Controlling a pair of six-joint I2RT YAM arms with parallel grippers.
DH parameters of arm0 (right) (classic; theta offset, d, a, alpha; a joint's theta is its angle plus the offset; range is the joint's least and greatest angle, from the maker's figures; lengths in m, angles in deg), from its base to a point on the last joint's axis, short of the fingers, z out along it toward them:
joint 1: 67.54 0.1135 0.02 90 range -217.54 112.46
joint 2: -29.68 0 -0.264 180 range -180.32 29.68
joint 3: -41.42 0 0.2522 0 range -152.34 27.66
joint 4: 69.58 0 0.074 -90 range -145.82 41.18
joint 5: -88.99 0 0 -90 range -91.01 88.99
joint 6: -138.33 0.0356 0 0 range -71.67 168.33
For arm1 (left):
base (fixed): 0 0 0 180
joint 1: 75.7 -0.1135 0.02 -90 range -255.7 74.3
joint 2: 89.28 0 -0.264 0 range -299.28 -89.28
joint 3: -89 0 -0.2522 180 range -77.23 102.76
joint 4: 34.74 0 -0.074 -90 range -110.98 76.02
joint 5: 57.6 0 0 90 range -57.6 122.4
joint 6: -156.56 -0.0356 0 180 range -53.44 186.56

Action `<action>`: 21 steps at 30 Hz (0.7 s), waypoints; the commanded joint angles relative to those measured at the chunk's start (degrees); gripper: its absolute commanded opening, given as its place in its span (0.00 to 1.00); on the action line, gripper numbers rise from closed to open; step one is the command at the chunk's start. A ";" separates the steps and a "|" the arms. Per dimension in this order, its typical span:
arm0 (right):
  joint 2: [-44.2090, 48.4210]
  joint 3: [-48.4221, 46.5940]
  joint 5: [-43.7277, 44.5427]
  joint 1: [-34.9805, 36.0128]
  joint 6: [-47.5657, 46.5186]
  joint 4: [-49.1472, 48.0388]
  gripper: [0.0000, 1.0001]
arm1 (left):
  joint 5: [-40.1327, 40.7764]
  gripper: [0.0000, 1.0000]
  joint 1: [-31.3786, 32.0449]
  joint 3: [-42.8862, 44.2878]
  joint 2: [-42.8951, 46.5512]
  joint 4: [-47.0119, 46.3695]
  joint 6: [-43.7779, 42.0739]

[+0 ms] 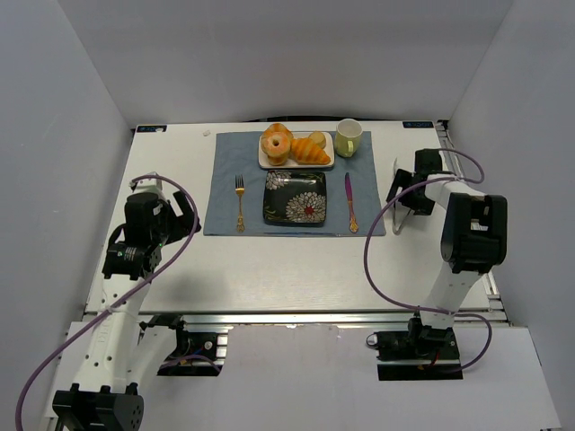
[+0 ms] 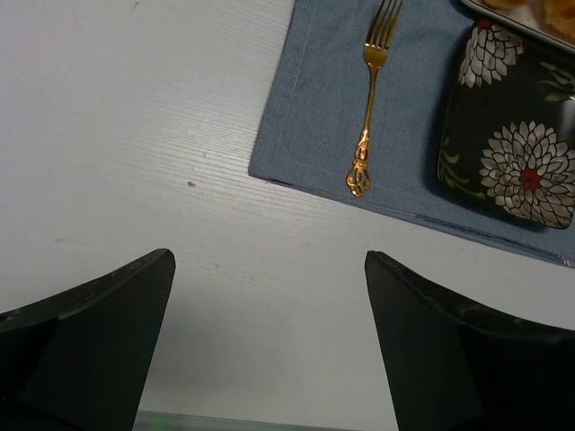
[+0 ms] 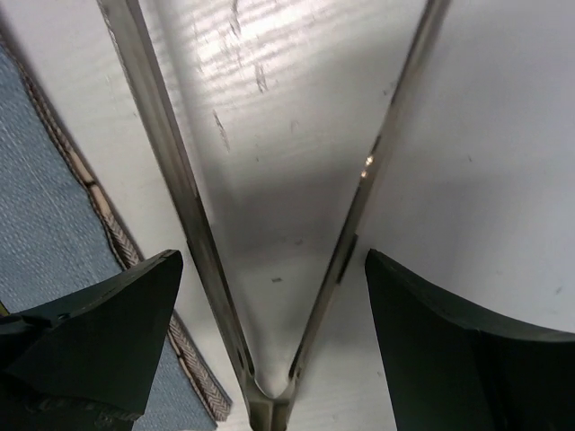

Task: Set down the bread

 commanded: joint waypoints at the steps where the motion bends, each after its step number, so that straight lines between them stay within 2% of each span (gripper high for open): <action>1: -2.37 -2.72 -1.32 0.06 0.57 -2.50 0.89 | -0.43 0.98 0.23 1.37 0.21 -1.38 0.67; 8: -5.01 -3.69 -0.80 0.06 1.90 -2.94 0.87 | 0.28 0.98 0.23 1.37 0.65 -0.67 1.20; 12: -6.86 -4.30 -1.15 0.06 0.23 -1.89 0.68 | 0.54 0.98 0.23 1.20 0.91 -0.50 1.11; 13: -7.04 -4.31 -0.63 0.06 -0.04 -1.62 0.66 | 0.54 0.98 0.23 1.02 0.83 -0.58 1.11; 21: -6.95 -2.38 0.52 0.33 -2.23 -1.18 0.82 | 0.80 0.98 0.23 1.02 1.26 0.03 1.02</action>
